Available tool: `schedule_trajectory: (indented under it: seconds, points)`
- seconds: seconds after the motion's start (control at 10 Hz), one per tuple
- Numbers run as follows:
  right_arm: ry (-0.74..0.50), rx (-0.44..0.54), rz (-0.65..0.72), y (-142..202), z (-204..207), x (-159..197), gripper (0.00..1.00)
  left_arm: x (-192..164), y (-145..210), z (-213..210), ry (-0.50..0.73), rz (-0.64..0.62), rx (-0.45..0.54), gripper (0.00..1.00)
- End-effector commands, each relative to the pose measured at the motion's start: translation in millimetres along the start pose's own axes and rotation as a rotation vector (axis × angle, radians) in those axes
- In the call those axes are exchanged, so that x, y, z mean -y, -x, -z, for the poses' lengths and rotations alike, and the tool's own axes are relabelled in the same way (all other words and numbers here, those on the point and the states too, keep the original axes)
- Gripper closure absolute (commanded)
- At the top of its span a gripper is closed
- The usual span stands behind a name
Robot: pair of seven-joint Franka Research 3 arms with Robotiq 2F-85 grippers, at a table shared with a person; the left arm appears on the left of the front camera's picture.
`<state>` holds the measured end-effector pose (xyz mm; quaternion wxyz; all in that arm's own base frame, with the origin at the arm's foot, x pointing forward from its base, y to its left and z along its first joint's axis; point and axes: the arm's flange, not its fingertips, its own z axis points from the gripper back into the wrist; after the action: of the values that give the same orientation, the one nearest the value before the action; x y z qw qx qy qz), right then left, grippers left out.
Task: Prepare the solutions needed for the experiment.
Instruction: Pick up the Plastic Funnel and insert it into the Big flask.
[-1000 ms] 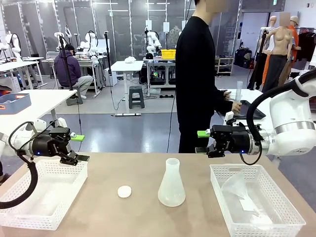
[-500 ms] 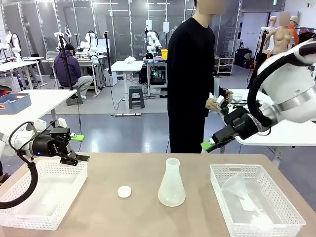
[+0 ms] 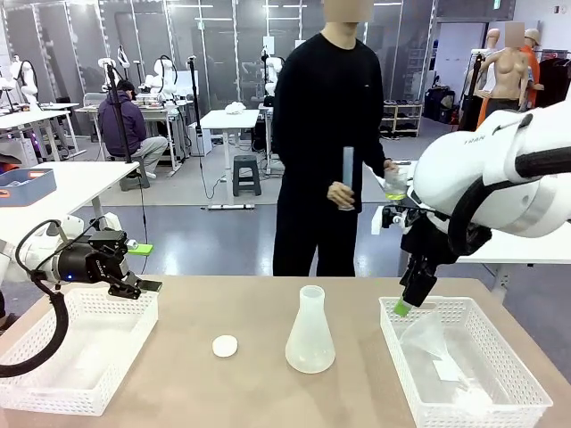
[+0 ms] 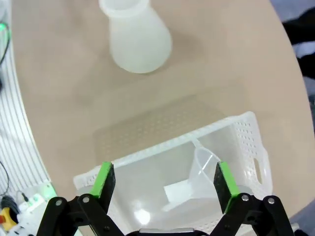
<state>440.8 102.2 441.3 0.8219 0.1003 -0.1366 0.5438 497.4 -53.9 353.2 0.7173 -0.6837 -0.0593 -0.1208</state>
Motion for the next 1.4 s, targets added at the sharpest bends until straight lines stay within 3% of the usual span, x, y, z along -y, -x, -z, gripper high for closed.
schedule_trajectory:
  seconds: [0.0, 0.3, 0.4, 0.5, 0.7, 0.9, 1.2, 1.3]
  points:
    - [-0.139, 0.086, 0.061, -5, -8, 5, 0.0, 1, 0, 1, 0.0, 0.0, -0.002, 0.0]
    - [-0.085, 0.046, 0.038, -1, -3, -1, 0.0, 1, 0, 1, 0.0, 0.0, -0.002, 0.0]
    - [0.06, -0.196, -0.103, -6, -5, -3, 0.0, 1, 0, 1, 0.0, 0.0, -0.002, 0.0]
    - [0.178, -0.367, -0.246, 0, -15, -1, 0.0, 1, 0, 1, 0.0, 0.0, -0.002, 0.0]
    - [0.226, -0.544, -0.429, 2, -25, 9, 0.0, 1, 0, 1, 0.0, 0.0, -0.002, 0.0]
    - [0.089, -0.497, -0.591, -3, -27, 22, 0.0, 1, 0, 1, 0.0, 0.0, -0.002, 0.0]
    - [-0.047, -0.4, -0.555, -8, -27, 28, 0.0, 1, 0, 1, 0.0, 0.0, -0.002, 0.0]
    - [0.081, -0.492, -0.58, -5, -25, 20, 0.0, 1, 0, 1, 0.0, 0.0, -0.002, 0.0]
